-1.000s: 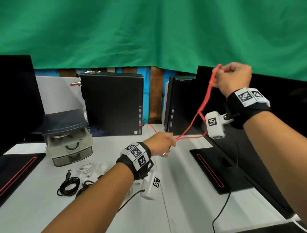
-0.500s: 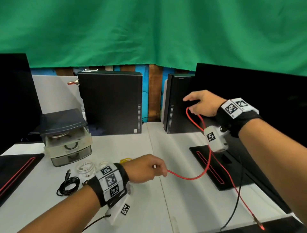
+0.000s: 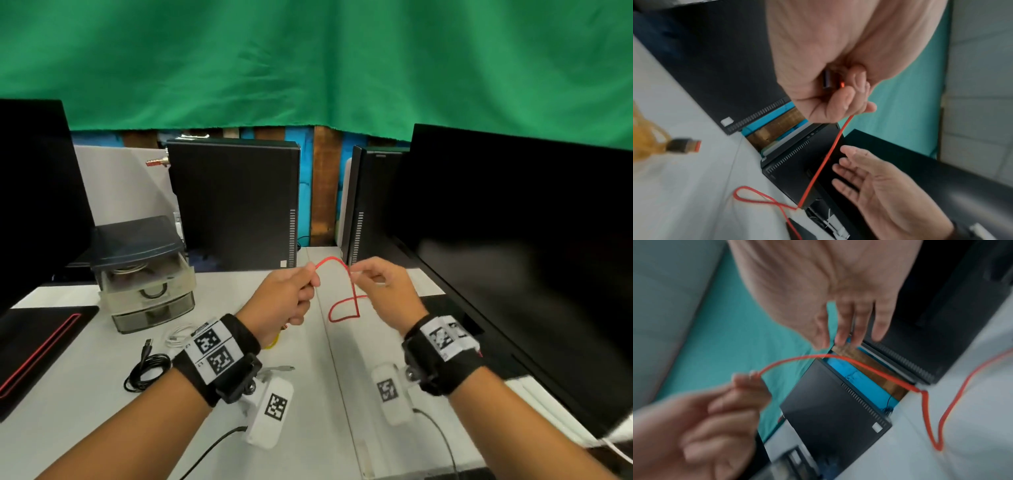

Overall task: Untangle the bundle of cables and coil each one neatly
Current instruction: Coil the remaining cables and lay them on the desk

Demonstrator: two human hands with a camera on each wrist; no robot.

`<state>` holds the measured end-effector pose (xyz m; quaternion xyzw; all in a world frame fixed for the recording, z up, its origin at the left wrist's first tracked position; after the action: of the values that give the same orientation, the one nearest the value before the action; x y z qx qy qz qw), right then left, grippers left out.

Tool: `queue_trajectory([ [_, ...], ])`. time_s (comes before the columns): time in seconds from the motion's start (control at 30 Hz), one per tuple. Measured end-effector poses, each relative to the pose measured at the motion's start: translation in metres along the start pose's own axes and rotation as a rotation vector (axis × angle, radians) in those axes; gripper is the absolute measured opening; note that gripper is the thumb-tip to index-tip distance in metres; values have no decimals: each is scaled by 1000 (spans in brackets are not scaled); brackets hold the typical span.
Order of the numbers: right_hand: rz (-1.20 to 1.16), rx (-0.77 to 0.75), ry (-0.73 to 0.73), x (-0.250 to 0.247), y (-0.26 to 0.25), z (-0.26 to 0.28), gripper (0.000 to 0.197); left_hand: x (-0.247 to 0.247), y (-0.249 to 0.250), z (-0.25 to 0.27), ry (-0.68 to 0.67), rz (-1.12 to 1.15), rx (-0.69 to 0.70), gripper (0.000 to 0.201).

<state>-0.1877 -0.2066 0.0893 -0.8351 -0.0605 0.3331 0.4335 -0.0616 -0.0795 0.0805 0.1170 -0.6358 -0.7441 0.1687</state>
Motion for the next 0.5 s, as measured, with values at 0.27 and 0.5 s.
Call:
queue_trajectory([
  [0.27,-177,-202,20,42,-28,32,20,8,-6,14,-53,33,-22,39],
  [0.5,-171,-140,-284,81,-28,77,25,-8,4,26,-9,415,38,38],
])
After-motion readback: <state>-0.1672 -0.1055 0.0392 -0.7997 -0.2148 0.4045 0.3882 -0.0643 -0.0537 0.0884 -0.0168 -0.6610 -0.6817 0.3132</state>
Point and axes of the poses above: each hand's wrist, its own z-axis away from the middle knuckle, its own x-axis out of the palm, y = z × x, the point moved 9 cm from there along -z, towards the middle knuckle, and after that the axes turned 8 degrees about -x, right-handed, at the moved point
